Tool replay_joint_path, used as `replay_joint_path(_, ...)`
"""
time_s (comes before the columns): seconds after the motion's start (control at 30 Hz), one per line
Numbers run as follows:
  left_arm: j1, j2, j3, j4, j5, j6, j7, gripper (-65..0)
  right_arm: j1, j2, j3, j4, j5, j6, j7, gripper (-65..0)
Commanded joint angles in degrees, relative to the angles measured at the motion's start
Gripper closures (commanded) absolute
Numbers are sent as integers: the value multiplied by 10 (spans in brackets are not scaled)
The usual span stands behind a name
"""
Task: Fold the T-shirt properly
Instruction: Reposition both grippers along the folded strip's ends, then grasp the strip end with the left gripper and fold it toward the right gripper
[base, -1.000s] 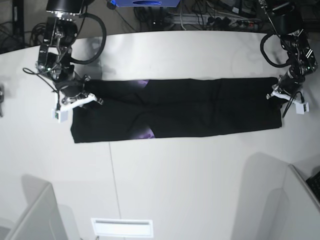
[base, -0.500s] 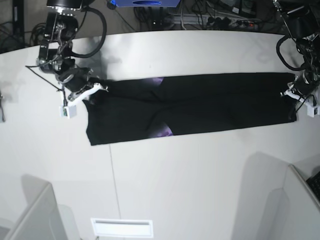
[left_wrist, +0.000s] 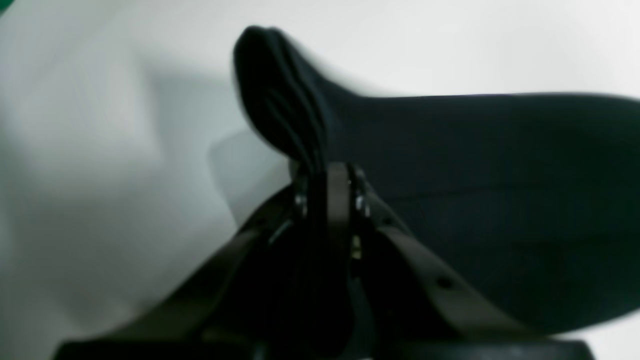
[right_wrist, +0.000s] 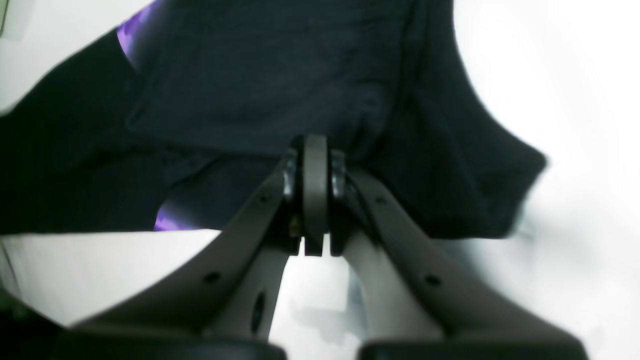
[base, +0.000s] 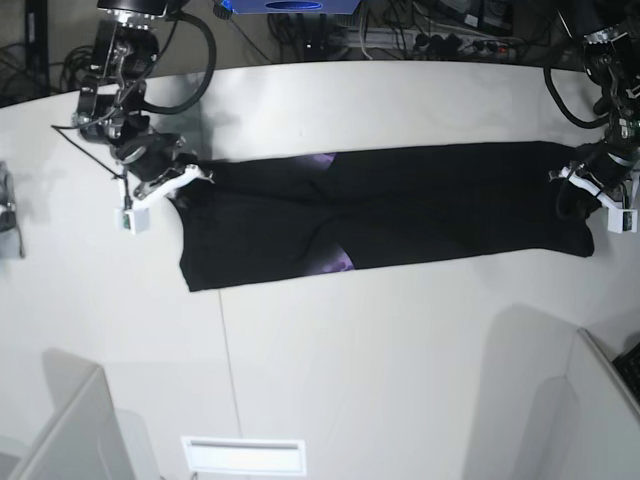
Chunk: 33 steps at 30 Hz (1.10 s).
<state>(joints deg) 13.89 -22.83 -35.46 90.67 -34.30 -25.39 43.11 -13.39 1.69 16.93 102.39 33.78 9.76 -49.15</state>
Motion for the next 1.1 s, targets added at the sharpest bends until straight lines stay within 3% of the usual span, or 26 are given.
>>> replay_joint_path(0.0,1,-8,-4,27,-1,12,-13,0,8,5,10,13,5,5,11,0)
replay_joint_path(0.33,-3,50,57,125,-1,17,44,0,17,9,67,9,5,7,11,0)
replay_joint_path(0.53,-20,64,145,129,-1,86,46,0,17,9,68,9,5,7,11,0)
replay_joint_path(0.8,-58,78,222,114,-1,91,47,0,17,9,68,9,4,7,11,0)
replay_joint_path(1.07,-93,100,291,78,-1,140,48,0,17,9,68,9,4,7,11,0)
